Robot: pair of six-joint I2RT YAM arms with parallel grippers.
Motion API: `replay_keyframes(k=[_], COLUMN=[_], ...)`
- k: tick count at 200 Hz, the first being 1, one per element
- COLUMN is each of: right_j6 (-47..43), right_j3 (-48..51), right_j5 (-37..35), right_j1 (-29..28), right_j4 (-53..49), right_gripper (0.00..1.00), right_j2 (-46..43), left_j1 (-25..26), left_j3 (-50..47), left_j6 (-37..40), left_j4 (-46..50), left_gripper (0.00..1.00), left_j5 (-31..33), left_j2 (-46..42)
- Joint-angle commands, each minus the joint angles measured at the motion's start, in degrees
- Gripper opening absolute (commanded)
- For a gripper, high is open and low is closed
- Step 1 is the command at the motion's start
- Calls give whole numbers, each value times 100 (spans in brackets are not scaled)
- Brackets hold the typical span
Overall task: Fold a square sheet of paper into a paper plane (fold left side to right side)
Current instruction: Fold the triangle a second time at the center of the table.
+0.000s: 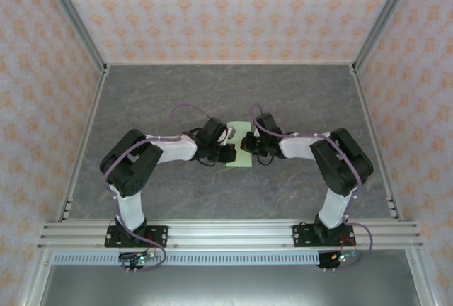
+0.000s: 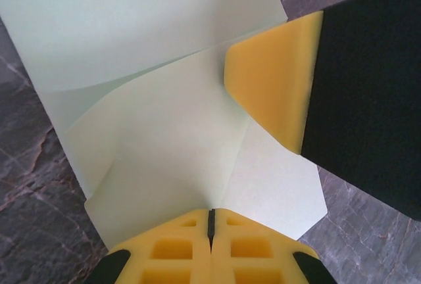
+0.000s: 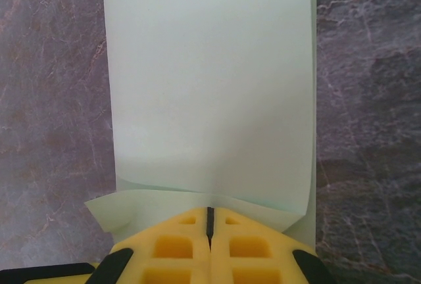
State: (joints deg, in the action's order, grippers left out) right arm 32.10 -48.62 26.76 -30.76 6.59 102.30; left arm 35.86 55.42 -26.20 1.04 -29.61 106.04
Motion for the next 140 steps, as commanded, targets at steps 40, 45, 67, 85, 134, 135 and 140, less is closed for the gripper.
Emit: replay_keyframes(k=[40,45,67,85,134,135,140], right_j6=[-195,-199,-205,-223,-222,-226,-229], right_j3=[-25,-28,-34,-51,-43,-47,-42], right_j5=[-479,-485,-501,-501,-483,-477,-478], right_j1=[-1,-6,-2,0,-4,-2,-2], right_j4=[-804,-807,-839,-857,-859,-860,-855], right_gripper=[2,2,2,2,2,2,2], right_j2=[168,170,172,180,173,175,163], left_j1=[9,9,9,9,2,1,-3], left_j3=[-509,-556,-785,-1015,-1427,-1432,-1446], left_j6=[594,621,669,651,582,577,561], left_j4=[626,661,731,689,786,794,801], left_gripper=[1,1,1,1,1,1,1], left_j5=[-74,-64,-69,-108,202,210,238], left_j2=[-223,-262,-424,-564,-978,-988,-1024])
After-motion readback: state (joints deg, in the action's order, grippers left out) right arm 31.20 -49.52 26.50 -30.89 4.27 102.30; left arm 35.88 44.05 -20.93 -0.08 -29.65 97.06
